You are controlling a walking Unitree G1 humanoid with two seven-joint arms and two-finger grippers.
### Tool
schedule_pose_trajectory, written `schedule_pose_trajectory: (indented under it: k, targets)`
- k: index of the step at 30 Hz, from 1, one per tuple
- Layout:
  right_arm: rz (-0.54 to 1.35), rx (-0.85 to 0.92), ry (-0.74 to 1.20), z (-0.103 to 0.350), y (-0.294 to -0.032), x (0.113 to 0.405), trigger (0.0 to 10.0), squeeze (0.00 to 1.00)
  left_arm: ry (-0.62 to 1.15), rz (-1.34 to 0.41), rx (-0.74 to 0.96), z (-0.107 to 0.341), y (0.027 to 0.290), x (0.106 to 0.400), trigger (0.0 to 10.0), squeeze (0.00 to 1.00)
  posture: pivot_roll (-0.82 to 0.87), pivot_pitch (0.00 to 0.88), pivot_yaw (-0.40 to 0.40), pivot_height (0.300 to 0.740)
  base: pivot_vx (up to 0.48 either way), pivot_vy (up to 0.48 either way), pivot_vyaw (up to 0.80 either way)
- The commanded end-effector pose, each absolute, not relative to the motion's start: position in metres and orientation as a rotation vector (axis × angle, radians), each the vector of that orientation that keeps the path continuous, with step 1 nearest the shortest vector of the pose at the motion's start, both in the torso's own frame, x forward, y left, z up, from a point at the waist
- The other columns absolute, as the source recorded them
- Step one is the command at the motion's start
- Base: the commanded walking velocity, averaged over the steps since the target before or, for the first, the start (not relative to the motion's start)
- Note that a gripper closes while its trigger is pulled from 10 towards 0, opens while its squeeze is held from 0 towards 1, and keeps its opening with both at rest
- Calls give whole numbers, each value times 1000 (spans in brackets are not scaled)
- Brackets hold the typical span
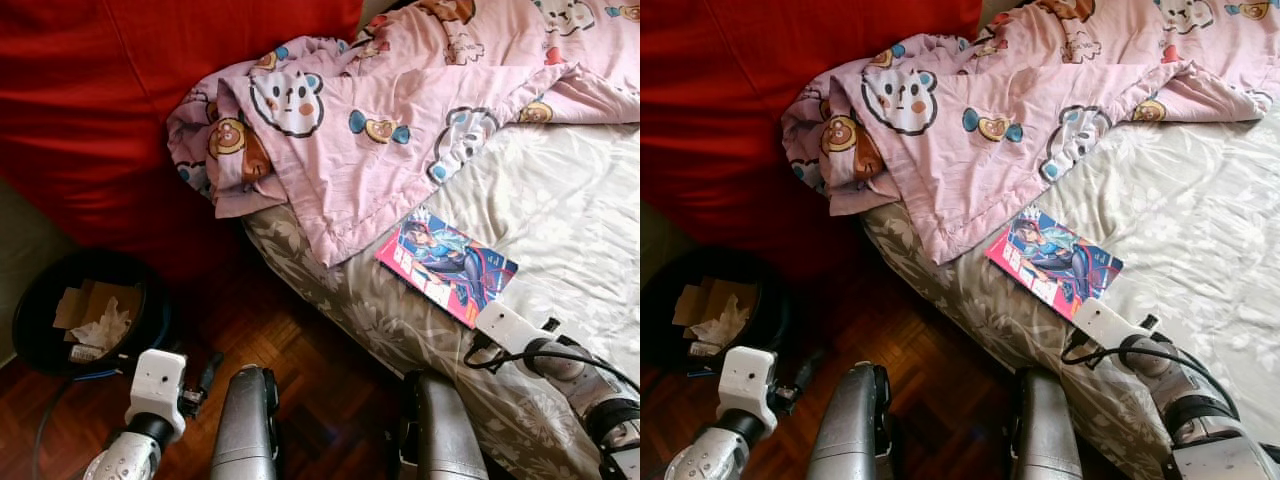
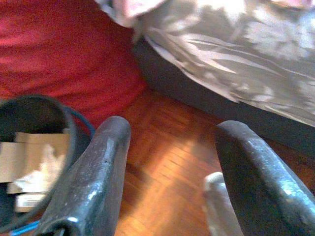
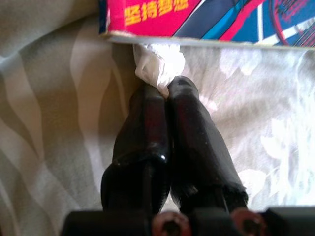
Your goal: Clean up the room
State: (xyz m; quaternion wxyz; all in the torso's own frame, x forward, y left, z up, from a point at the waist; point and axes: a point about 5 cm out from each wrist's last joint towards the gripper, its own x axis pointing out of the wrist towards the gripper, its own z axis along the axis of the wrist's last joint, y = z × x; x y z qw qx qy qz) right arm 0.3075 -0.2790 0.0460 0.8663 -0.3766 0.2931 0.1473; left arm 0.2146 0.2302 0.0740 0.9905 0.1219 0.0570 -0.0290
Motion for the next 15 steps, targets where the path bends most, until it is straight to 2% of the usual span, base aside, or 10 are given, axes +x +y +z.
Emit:
schedule_pose_trajectory:
  k: [1, 14, 15]
  targets:
    - [296, -740, 645, 37, -283, 297, 0, 0, 144, -23, 252, 68, 239, 210, 10000, 0, 162, 306, 35, 593, 0, 0, 0]
    - [246, -488, 550, 28, -292, 274, 0, 0, 126, -12, 206, 65, 228, 216, 10000, 0, 121, 289, 10, 593, 0, 0, 0]
    - [242, -400, 485, 27, -287, 269, 0, 0, 120, -3, 193, 64, 227, 216, 10000, 0, 107, 277, 3, 593, 0, 0, 0]
